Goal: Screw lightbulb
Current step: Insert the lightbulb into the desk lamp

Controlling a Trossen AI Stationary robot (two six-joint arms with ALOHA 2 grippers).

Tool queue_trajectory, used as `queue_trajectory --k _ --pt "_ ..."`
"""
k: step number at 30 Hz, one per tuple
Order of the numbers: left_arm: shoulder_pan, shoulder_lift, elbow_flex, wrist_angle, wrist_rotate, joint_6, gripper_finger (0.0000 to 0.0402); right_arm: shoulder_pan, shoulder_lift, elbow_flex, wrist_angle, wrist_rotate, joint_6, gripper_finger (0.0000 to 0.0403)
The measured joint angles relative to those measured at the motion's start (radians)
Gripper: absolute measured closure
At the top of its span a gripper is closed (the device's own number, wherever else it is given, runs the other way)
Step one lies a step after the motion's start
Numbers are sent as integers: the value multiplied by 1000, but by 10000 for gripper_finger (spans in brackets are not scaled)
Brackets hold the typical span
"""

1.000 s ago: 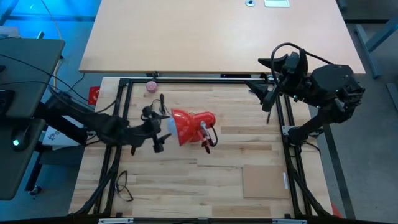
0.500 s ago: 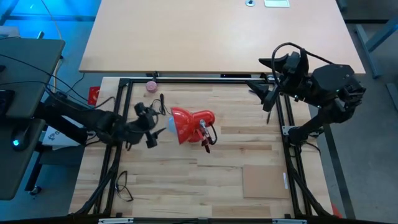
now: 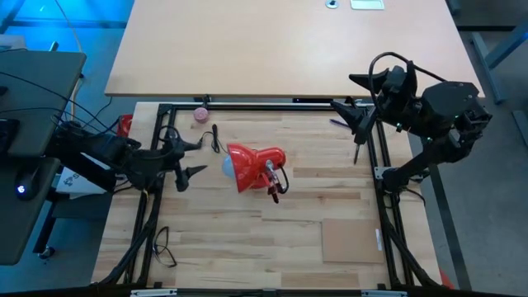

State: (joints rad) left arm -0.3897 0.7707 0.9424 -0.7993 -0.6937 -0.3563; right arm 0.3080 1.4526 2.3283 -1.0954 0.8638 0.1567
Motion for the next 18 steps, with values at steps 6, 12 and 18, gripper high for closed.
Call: queue_trajectory --k 6,12,18 --pt "0 -2 0 -5 94 26 96 0 -1 0 0 0 1 4" --pt "11 61 -21 4 114 40 96 0 -1 0 -4 0 24 4" --pt "10 279 -92 102 138 190 96 0 -1 0 -6 -9 53 4"
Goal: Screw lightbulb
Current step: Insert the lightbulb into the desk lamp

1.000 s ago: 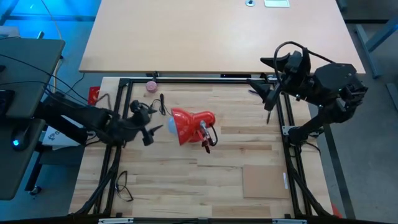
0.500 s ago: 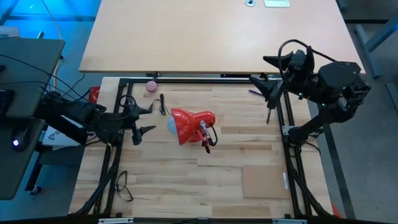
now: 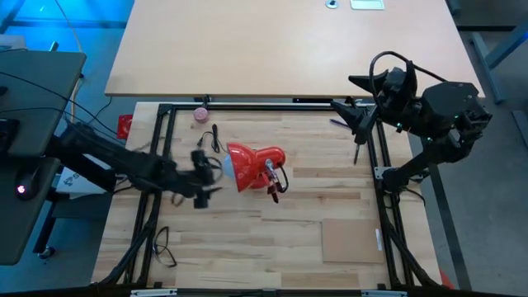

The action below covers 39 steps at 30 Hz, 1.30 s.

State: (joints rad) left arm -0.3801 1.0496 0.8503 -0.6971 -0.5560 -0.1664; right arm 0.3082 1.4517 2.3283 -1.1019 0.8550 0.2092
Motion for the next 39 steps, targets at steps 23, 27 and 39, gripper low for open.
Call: queue_trajectory --k 23,27,39 --pt "134 566 -45 1081 -69 610 96 0 1 0 0 4 45 4" --pt "153 612 -45 1193 -35 654 96 0 1 0 0 5 45 4" --pt "156 626 23 1095 -45 649 325 0 2 0 -7 5 44 4"
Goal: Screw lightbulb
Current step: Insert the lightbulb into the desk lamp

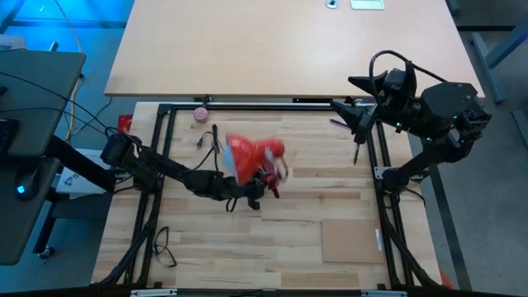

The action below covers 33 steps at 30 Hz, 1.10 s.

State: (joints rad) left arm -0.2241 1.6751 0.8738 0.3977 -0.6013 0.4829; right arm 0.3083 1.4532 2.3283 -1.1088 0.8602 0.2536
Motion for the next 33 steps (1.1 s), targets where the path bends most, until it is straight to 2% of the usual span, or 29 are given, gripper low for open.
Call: queue_trajectory --k 6,10,17,25,29,33 --pt "2 -6 66 -69 1 -45 330 0 0 0 -10 0 0 4" --pt "2 -35 122 -241 31 -70 330 0 0 0 -14 0 0 4" --pt "25 -144 212 -583 156 -171 330 0 0 0 -25 -6 -4 4" --pt "77 -289 246 -973 240 -210 330 0 0 0 -59 -15 -23 4" --pt "97 -301 249 -1094 290 -254 330 0 0 0 -82 -19 21 4" --pt "105 -268 253 -1123 319 -252 330 -6 5 -15 -144 -95 138 4"
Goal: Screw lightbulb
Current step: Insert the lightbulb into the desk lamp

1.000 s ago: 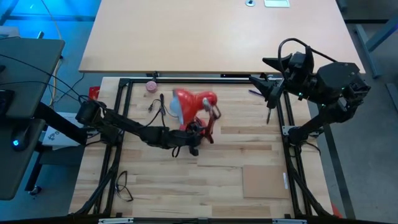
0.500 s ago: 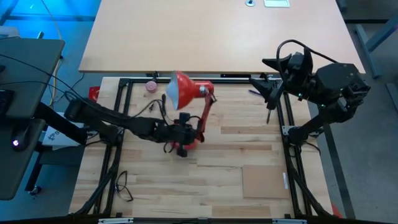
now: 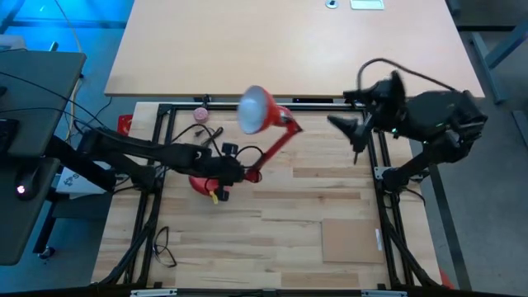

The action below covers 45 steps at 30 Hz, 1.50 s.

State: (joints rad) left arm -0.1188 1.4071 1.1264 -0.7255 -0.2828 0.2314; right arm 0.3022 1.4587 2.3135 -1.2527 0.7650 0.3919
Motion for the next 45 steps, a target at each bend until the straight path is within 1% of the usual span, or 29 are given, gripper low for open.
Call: queue_trajectory --k 3,6,8,14,17,20,23,27,34,40,42,45 --pt "5 15 -2 -4 -7 2 330 -3 11 -58 -94 -42 162 4" --pt "20 17 -5 -30 -7 -23 330 34 4 -159 -232 -69 360 4" --pt "33 17 -6 -29 13 -30 330 71 -20 -237 -259 -71 459 4" --pt "74 45 -4 -9 83 0 330 173 -116 -494 -126 -8 648 4" --pt "90 96 -3 -8 115 16 330 225 -164 -611 -50 58 746 4" --pt "102 161 -8 -18 133 24 331 262 -193 -705 30 91 818 4" --pt "114 218 -9 0 143 24 331 282 -205 -763 104 100 841 4" --pt "129 282 -7 39 174 34 331 283 -206 -791 163 101 837 4" --pt "129 381 -7 46 251 18 332 283 -209 -791 187 115 793 4" --pt "110 399 -5 49 245 6 329 283 -210 -791 187 114 773 4" --pt "106 396 -5 51 248 6 304 283 -210 -791 187 113 758 4" --pt "101 391 0 48 232 -10 249 283 -210 -790 188 100 738 4"
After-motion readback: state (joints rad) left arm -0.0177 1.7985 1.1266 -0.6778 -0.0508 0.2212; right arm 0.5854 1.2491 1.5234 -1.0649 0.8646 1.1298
